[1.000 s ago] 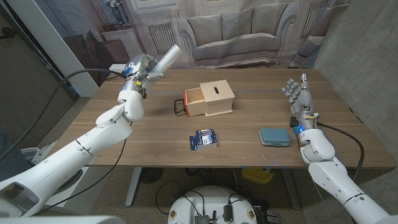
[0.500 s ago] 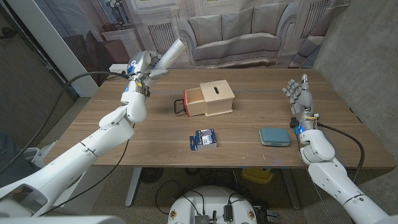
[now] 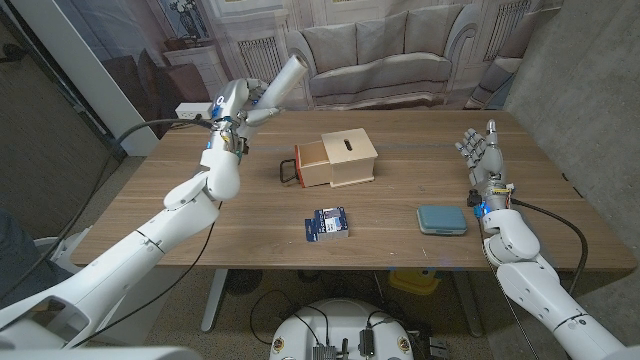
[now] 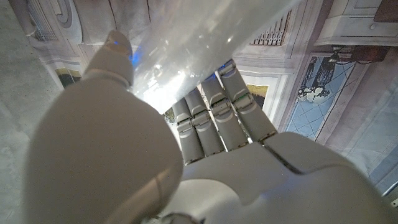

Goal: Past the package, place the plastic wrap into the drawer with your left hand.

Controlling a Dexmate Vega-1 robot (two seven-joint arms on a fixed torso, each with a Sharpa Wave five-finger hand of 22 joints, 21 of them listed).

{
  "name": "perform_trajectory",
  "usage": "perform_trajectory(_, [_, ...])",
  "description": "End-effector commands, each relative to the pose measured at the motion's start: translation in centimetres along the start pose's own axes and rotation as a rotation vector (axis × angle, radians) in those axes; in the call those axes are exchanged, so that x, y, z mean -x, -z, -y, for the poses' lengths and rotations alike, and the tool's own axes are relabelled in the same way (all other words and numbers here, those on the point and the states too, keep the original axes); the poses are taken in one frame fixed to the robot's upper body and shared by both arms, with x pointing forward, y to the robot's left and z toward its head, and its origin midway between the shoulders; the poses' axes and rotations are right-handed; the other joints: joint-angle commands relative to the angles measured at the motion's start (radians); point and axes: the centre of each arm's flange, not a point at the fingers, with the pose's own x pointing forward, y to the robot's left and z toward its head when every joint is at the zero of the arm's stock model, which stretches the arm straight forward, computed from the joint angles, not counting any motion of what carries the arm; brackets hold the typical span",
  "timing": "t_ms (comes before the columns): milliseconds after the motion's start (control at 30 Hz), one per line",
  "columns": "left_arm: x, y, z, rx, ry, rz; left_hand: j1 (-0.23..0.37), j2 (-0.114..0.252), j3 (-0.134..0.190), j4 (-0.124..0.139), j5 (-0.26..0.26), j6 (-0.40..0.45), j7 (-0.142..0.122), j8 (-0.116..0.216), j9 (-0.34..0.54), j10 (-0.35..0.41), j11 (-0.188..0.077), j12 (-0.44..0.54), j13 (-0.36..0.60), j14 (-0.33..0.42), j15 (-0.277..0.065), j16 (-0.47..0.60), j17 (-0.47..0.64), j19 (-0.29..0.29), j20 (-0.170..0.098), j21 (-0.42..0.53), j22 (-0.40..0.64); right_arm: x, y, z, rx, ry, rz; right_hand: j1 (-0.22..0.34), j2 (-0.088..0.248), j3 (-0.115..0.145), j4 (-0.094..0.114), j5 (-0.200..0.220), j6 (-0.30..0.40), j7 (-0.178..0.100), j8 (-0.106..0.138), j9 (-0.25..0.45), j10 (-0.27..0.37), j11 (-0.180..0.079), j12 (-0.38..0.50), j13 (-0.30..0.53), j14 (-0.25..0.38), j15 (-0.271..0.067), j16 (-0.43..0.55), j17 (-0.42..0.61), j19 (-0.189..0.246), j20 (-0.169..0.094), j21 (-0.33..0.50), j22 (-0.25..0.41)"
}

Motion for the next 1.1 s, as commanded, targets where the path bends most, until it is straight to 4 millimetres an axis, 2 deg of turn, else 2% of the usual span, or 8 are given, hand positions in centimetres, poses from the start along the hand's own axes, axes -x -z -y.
perform_trajectory(33, [-0.1, -0.7, 0.8, 0.127, -0.027, 0.059, 0.178, 0.168, -0.002, 0.001, -0.003, 0.042, -0.005, 0.027, 0.002, 0.009, -0.001, -0.004, 0.005, 0.057, -0.082, -0.001, 0.006, -0.001, -0.027, 0.007, 0.003, 0.3, -0.3, 0.3, 0.002, 0.004, 0.004, 0.003, 0.006, -0.004, 0.003, -0.005, 0.007, 0.001, 0.001, 0.004, 0.009, 0.003, 0.0, 0.003, 0.007, 0.001, -0.004, 0.003, 0.01, -0.003, -0.006, 0.002])
perform_trajectory(533, [-0.3, -1.7, 2.3, 0.303, -0.014, 0.127, 0.18, 0.167, -0.002, 0.001, -0.003, 0.045, -0.002, 0.028, 0.0, 0.012, -0.004, -0.008, 0.01, 0.051, -0.081, -0.005, 0.01, -0.007, -0.021, 0.01, 0.001, 0.7, -0.5, 0.8, 0.012, 0.01, 0.002, 0.003, 0.007, -0.005, 0.002, -0.005, 0.008, 0.001, 0.001, 0.004, 0.009, 0.003, 0.0, 0.003, 0.007, -0.001, -0.005, 0.003, 0.012, -0.003, -0.009, 0.002])
perform_trajectory(667, [-0.7, -1.6, 2.6, 0.357, 0.001, 0.131, 0.181, 0.168, -0.002, 0.001, -0.003, 0.045, -0.002, 0.027, -0.001, 0.01, 0.003, -0.01, 0.013, 0.047, -0.081, -0.008, 0.011, -0.015, -0.018, 0.01, 0.0, 0.8, -0.5, 1.0, 0.011, 0.014, 0.001, 0.004, 0.007, -0.006, 0.002, -0.005, 0.007, 0.001, 0.0, 0.004, 0.008, 0.003, 0.0, 0.003, 0.007, 0.0, -0.005, 0.003, 0.012, -0.003, -0.011, 0.002])
perform_trajectory(1100, [-1.5, -2.6, 4.1, 0.427, 0.036, 0.173, 0.185, 0.171, 0.0, 0.001, -0.003, 0.045, 0.003, 0.028, -0.003, 0.01, 0.005, -0.017, 0.016, 0.039, -0.08, -0.012, 0.016, -0.025, -0.013, 0.011, -0.001, 0.9, -0.7, 1.3, 0.023, 0.018, 0.005, 0.004, 0.008, -0.007, 0.001, -0.005, 0.009, -0.001, 0.001, 0.004, 0.008, 0.002, -0.001, 0.003, 0.006, -0.001, -0.005, 0.003, 0.014, -0.003, -0.014, 0.002])
